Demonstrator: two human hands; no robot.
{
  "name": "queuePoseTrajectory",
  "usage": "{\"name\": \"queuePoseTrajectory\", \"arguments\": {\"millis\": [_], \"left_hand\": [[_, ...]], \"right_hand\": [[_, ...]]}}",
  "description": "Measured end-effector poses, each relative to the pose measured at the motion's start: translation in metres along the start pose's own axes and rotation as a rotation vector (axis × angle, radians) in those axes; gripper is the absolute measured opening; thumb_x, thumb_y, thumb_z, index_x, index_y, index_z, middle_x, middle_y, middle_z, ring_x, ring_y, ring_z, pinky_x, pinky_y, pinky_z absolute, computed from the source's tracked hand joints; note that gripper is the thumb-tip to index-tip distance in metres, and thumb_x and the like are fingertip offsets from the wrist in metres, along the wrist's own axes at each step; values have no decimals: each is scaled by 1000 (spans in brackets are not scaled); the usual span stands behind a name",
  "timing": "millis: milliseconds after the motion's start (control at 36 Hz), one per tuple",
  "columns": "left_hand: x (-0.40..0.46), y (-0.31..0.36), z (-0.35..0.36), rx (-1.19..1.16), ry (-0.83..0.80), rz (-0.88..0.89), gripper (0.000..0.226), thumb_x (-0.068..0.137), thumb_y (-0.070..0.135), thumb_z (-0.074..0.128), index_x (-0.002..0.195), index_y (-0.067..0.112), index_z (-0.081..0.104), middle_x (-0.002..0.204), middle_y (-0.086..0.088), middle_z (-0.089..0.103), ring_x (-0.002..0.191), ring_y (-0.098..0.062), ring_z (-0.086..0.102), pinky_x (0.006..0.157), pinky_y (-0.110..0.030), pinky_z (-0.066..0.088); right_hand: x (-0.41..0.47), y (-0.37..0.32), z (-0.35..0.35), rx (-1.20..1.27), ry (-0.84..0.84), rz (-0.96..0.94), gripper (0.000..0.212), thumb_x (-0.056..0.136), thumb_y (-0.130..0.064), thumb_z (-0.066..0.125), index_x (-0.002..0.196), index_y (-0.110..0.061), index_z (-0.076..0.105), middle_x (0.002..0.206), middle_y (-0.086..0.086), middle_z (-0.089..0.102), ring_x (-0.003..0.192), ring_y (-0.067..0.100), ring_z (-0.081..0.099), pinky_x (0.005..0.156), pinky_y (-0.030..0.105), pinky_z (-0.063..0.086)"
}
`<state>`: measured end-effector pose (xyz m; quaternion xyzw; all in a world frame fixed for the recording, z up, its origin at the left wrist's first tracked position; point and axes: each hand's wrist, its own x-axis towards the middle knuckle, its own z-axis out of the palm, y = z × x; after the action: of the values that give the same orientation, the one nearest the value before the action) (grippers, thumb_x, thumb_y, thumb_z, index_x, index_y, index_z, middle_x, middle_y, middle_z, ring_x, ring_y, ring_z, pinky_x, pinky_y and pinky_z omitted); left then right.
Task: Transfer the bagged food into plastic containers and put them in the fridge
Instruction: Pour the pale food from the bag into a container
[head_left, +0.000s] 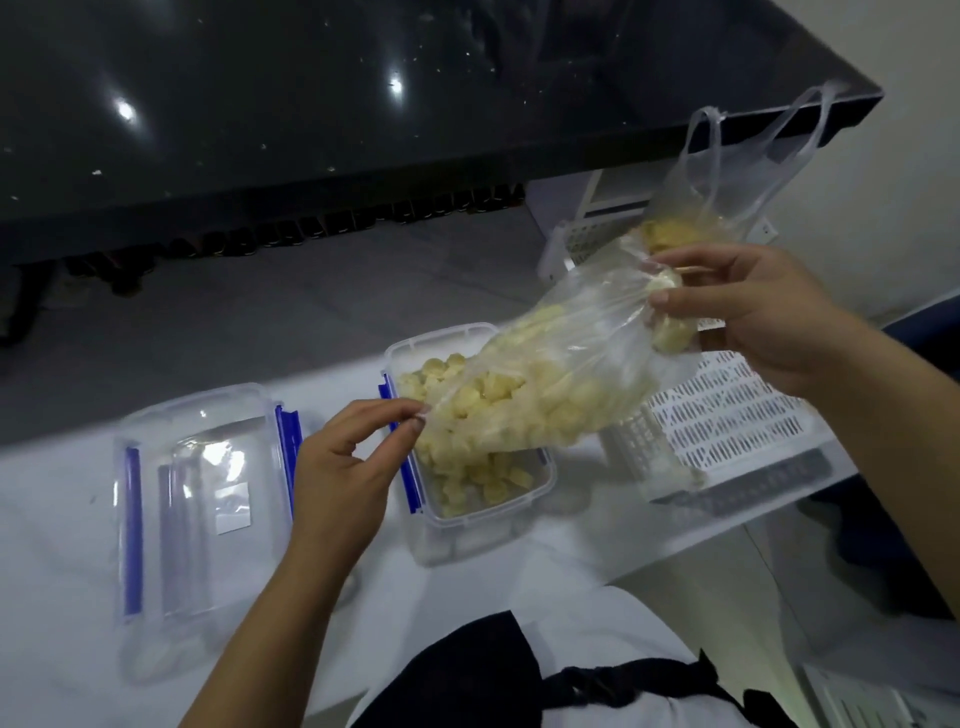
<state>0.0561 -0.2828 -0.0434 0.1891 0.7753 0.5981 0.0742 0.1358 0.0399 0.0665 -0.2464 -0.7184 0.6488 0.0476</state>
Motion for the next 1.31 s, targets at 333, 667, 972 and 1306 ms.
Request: {"name": "queuePoseTrajectory", "arguments": {"millis": [333, 667, 972, 1306], "left_hand": [[-2, 3, 4, -25, -25, -78, 26, 90, 16, 72, 90, 42, 73, 96, 19, 74, 99, 2, 66, 80, -9, 52], [-4, -15, 7, 32, -41, -98, 24, 89, 23, 73, 91, 47, 72, 99, 31, 69, 101, 8, 63, 79, -2, 46], [-8, -20, 6, 194, -159, -112, 26, 89, 25, 75, 94, 49, 67, 109, 26, 63, 112, -2, 57, 95, -28, 50], [77, 39, -13, -129, -203, -31, 24, 98, 26, 64, 118, 37, 69, 114, 20, 71, 109, 3, 65, 84, -13, 52]], "right_hand": [[5, -4, 5, -75, 57, -17, 29, 71, -11, 78, 97, -23, 76, 96, 6, 76, 89, 25, 74, 65, 36, 62], [7, -5, 9, -112, 74, -35, 29, 70, -13, 81, 97, -23, 77, 93, 4, 76, 87, 25, 75, 63, 34, 61], [5, -25, 42, -189, 5, -113, 33, 75, -8, 79, 106, -20, 74, 113, 27, 66, 85, 27, 70, 69, 37, 62], [0, -28, 81, -526, -85, -224, 33, 80, -20, 82, 107, -39, 74, 95, 1, 69, 81, 19, 69, 80, 48, 60]]}}
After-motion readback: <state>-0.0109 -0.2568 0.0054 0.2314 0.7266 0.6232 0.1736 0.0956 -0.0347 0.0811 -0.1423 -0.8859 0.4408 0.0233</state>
